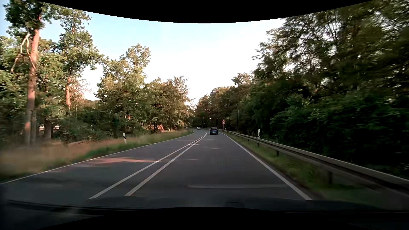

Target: Follow the waypoints while adhering to traffic rules and regulations

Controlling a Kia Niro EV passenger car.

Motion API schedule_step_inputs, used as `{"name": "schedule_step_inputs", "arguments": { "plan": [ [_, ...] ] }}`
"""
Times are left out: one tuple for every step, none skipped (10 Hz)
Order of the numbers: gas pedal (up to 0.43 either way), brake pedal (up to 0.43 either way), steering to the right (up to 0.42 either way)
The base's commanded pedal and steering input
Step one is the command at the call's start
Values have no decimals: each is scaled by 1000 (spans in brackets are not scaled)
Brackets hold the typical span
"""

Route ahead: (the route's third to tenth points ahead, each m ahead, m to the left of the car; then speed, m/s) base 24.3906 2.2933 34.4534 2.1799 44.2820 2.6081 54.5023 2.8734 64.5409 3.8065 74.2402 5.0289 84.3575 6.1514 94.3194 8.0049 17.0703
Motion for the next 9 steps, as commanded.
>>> {"name": "schedule_step_inputs", "arguments": {
  "plan": [
    [87,0,-4],
    [87,0,-3],
    [87,0,-4],
    [87,0,-3],
    [87,0,-3],
    [87,0,-3],
    [87,0,-3],
    [87,0,-4],
    [87,0,-4]
  ]
}}
